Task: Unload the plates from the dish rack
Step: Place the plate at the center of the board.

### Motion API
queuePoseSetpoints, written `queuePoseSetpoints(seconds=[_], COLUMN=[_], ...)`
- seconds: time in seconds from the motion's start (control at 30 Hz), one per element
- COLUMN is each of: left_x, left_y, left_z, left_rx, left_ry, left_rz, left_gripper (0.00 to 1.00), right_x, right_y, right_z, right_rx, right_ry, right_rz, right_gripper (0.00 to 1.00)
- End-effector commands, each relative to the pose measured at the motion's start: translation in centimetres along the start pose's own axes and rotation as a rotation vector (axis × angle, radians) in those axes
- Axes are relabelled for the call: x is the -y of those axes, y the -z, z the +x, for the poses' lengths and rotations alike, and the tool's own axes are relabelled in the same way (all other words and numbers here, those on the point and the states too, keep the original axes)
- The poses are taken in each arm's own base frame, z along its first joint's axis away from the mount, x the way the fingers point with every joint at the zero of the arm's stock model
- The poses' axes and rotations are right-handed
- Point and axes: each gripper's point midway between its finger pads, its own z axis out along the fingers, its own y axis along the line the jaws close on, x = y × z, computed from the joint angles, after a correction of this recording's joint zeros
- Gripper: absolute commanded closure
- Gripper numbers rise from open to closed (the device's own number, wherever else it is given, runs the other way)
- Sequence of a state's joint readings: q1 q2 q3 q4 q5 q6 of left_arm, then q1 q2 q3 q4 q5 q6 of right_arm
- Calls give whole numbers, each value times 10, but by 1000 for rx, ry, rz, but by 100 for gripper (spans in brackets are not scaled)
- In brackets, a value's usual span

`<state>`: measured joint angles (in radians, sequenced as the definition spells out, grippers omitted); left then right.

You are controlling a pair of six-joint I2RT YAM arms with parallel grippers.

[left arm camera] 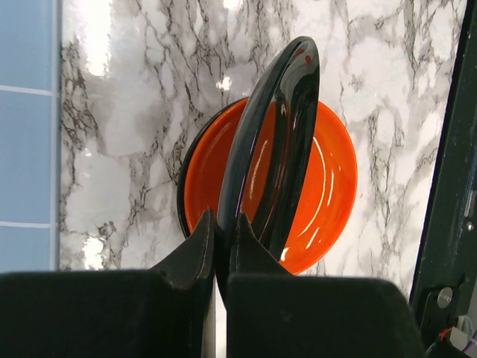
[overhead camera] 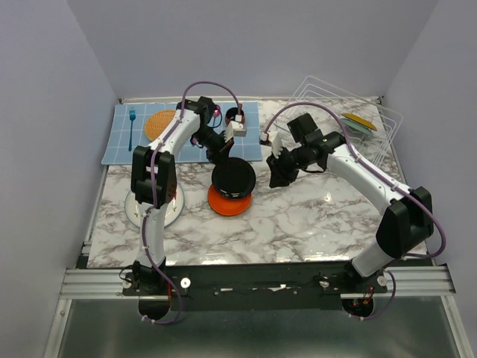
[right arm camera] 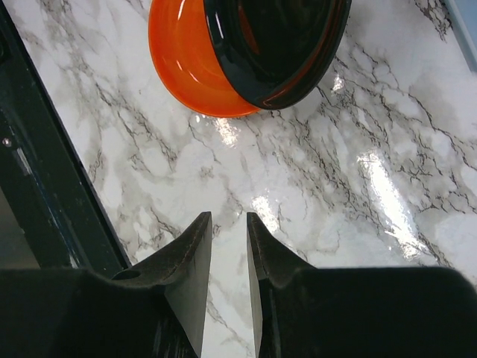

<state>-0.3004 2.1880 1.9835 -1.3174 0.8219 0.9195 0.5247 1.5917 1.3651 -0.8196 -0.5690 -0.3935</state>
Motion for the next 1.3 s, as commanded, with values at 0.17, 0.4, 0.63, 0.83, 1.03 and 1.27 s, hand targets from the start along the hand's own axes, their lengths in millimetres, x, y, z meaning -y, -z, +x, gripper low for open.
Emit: queuePoseSetpoints(seconds=[0.17, 0.4, 0.63, 0.83, 1.03, 1.27], left_x=[46, 46, 52, 56, 50, 41], left_y=[4, 4, 6, 7, 5, 4], left_z=[29, 34, 35, 38, 40, 40], left_rx=[-61, -78, -79, -86, -92, -97], left_ry=[131, 134, 138, 141, 145, 142], left_rz=[148, 145, 149, 149, 127, 89], left_gripper=[100, 100, 100, 100, 95, 65], right_x=[-1, 0, 1, 1, 1, 2], right_y=[-4, -6, -10, -10, -9, -10], right_z=[0, 4, 5, 5, 6, 8], right_rx=[13, 3, -1, -2, -5, -11], right_ry=[25, 19, 17, 18, 16, 19], right_rz=[9, 17, 15, 17, 19, 26], right_gripper=[67, 67, 67, 67, 67, 66])
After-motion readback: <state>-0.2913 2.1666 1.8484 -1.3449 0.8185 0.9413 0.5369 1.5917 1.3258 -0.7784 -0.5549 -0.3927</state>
